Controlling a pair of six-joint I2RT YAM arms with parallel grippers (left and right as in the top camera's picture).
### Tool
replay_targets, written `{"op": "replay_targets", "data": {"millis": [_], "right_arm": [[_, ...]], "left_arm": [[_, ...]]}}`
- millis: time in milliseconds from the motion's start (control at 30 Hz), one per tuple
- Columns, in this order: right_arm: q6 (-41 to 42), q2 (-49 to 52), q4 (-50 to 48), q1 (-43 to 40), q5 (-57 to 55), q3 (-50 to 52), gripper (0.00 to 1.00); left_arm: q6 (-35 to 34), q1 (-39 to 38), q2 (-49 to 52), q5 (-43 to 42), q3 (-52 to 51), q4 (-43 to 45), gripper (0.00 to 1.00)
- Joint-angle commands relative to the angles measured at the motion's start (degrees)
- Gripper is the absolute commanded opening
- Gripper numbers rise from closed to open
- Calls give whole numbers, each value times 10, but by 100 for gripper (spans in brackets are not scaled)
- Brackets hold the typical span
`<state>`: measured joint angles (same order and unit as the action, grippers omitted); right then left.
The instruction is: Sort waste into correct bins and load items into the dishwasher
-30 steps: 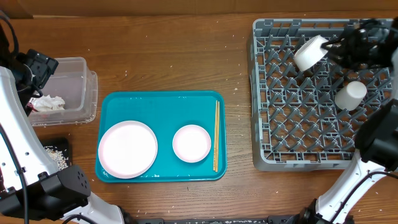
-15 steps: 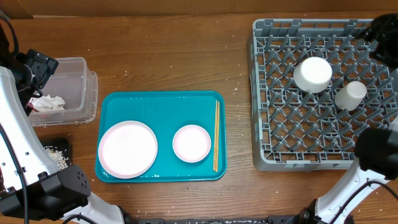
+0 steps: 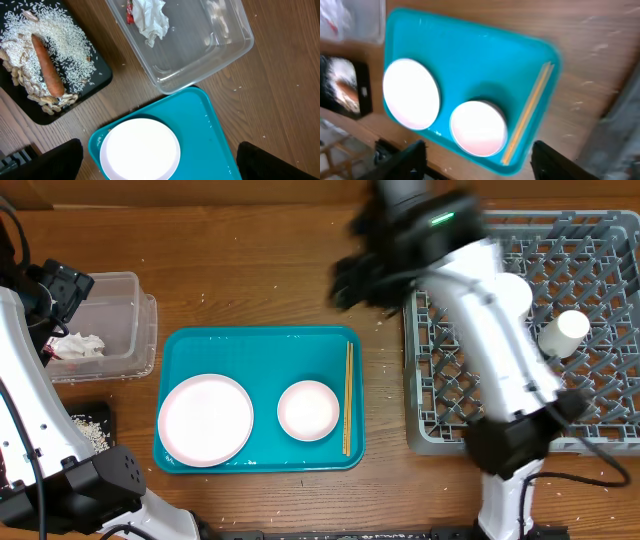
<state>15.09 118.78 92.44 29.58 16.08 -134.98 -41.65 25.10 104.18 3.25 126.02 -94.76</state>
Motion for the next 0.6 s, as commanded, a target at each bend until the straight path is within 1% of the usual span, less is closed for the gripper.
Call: {"op": "replay_targets", "data": {"millis": [0,67,133,167,367,433,567], "right_arm": [[125,9,-34,94,-121,65,73],[186,9,-66,133,-150,113,74],[231,9,-113,169,-145,164,74],[240,9,-133,181,-142,183,73],[243,9,-269,238,-127,296,73],[253,9,-293,247,-136,326,73],[261,10,-313,248,-157,368,70]], "left_arm": [[-3,-3,2,8,0,-1,100],[-3,-3,2,8,0,-1,100],[-3,-3,2,8,0,-1,100],[-3,-3,2,8,0,-1,100],[-3,-3,2,8,0,-1,100],[-3,-3,2,8,0,-1,100],[-3,-3,2,8,0,-1,100]]}}
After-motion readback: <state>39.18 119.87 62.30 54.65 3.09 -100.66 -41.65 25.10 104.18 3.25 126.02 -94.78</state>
